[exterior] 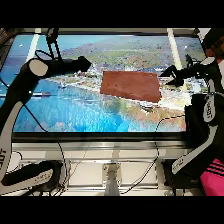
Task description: Fold the clothes and pants, and hang the long-sleeved shirts on hangers.
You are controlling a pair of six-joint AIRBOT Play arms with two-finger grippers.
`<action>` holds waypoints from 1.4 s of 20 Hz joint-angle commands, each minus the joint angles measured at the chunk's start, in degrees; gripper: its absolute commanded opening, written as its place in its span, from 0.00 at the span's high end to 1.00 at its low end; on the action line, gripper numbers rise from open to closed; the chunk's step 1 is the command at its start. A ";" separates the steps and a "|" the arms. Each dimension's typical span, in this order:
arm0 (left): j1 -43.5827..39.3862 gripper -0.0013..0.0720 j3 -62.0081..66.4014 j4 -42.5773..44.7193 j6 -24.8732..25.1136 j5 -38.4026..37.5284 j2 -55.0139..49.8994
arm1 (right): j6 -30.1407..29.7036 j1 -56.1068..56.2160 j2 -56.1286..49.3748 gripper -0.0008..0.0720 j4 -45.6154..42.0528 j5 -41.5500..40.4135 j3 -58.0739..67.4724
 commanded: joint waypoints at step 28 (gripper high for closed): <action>0.13 0.31 0.07 -4.59 4.28 -7.26 1.29 | 4.74 10.40 -9.20 0.98 -1.99 12.17 3.48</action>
